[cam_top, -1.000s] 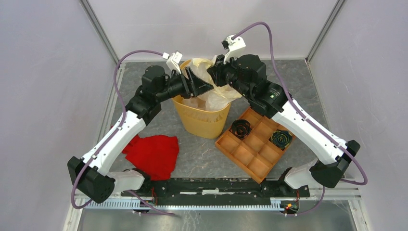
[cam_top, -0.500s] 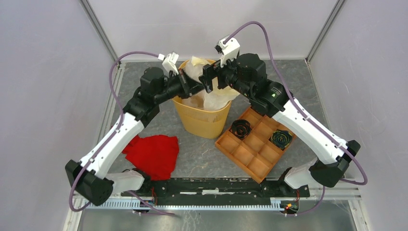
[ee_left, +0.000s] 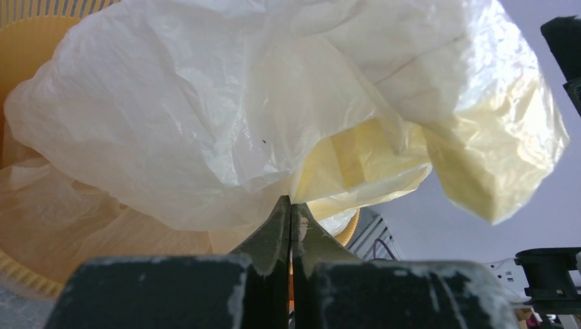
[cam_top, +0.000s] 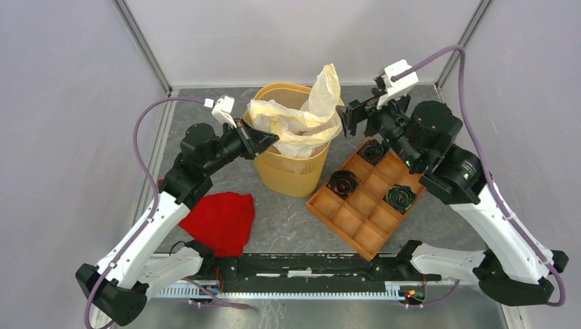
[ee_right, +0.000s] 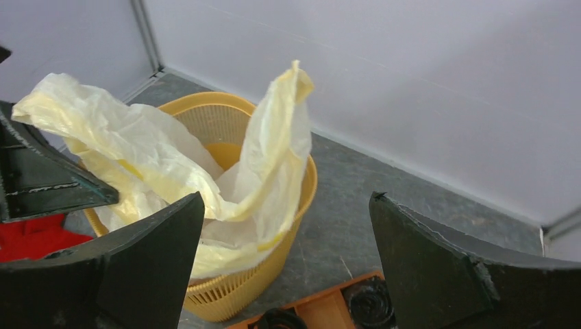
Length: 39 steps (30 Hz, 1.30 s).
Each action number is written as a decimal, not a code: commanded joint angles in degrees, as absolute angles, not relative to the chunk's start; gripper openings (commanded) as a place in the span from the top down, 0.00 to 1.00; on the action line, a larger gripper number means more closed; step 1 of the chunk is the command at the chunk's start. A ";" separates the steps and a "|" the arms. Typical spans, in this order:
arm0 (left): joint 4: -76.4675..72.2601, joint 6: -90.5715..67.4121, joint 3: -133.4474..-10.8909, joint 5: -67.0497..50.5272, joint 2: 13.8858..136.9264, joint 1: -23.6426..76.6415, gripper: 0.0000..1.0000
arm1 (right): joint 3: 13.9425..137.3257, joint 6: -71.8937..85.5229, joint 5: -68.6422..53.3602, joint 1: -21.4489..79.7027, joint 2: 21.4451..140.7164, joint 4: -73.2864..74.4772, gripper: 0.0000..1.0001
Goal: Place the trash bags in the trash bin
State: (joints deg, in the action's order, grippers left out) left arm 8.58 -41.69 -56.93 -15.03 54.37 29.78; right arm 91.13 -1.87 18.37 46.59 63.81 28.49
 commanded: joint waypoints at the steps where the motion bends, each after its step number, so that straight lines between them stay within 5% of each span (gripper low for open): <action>1: 4.37 -44.23 -55.90 -15.12 53.55 30.06 0.98 | 87.29 7.94 26.96 46.49 61.91 32.25 0.02; 6: 3.55 -48.16 -54.42 -16.16 52.64 30.08 0.98 | 74.96 26.12 17.32 46.46 56.44 22.38 0.04; 12: 2.27 -51.72 -53.90 -18.50 51.58 30.06 0.98 | 74.88 28.77 21.17 46.49 59.42 23.62 0.10; 20: 6.75 -50.92 -56.34 -18.97 50.08 30.06 0.96 | 70.18 28.90 18.58 46.45 59.32 17.33 0.76; 23: 13.41 -48.98 -58.83 -19.99 49.41 30.06 0.80 | 70.15 27.12 15.60 46.50 58.53 17.36 0.89; 26: 20.01 -45.06 -63.21 -20.32 48.80 30.06 0.52 | 68.56 25.71 13.99 46.45 56.06 14.80 0.99; 30: 20.91 -41.69 -66.85 -21.34 48.08 30.07 0.28 | 66.60 26.11 13.71 46.50 54.52 11.67 1.00; 39: 28.34 -39.03 -74.28 -11.83 52.39 30.06 0.27 | 68.05 25.26 12.56 46.49 56.34 10.58 1.00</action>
State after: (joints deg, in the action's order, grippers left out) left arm 22.52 -42.48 -71.11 -17.06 50.11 29.78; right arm 66.78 26.46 13.47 46.48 56.31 13.80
